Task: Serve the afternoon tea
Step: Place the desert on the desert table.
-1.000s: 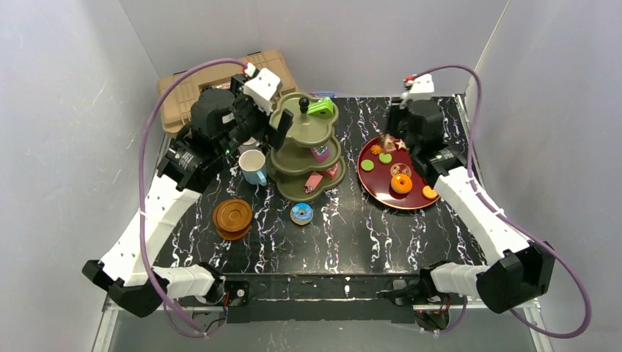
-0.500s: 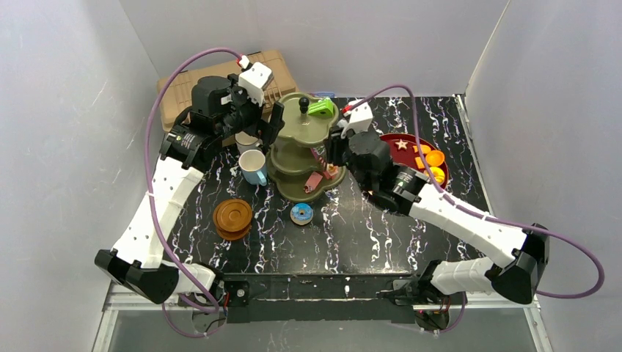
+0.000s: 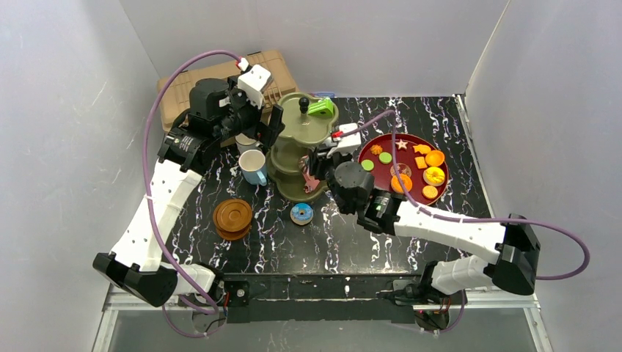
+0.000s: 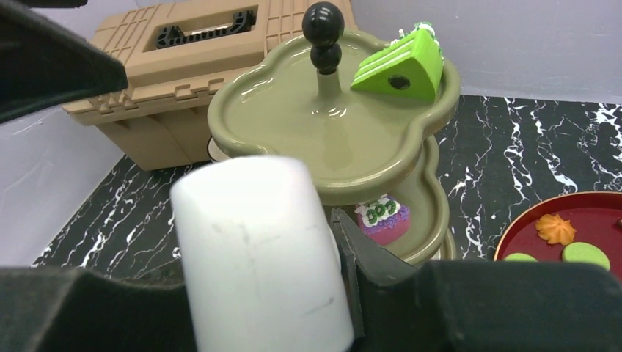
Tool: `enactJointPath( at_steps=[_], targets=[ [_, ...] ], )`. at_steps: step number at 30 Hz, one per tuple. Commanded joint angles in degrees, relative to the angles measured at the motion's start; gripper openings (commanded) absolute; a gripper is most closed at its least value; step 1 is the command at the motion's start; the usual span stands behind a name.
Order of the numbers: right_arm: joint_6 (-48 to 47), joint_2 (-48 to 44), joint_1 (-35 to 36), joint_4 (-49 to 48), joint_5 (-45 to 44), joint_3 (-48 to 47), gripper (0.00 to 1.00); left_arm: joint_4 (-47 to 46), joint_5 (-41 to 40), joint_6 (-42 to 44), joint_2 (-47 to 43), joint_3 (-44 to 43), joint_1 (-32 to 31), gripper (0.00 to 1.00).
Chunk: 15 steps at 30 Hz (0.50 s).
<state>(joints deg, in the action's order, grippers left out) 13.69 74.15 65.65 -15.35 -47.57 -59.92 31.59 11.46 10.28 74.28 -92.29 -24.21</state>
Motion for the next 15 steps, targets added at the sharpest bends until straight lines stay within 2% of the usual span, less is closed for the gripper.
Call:
enactJointPath(
  at_steps=[1,4,9,15],
  targets=[
    [-4.04,0.64,3.07,-18.84,-7.91,3.89,0.01,-0.11,1.32,0.03,-2.27,0.4,0.38,0.98],
    [-6.17,1.28,4.57,-26.2,-11.01,6.28,0.01,-0.26,1.46,0.13,-2.47,0.76,0.39,0.98],
    [-4.27,2.36,6.04,-34.93,-18.81,9.42,0.01,-0.87,1.8,0.32,-1.69,1.09,0.36,0.98],
    [4.13,0.26,6.16,-34.19,-25.17,10.58,0.01,-1.0,2.07,0.31,-1.75,0.86,0.37,0.98]
  ],
)
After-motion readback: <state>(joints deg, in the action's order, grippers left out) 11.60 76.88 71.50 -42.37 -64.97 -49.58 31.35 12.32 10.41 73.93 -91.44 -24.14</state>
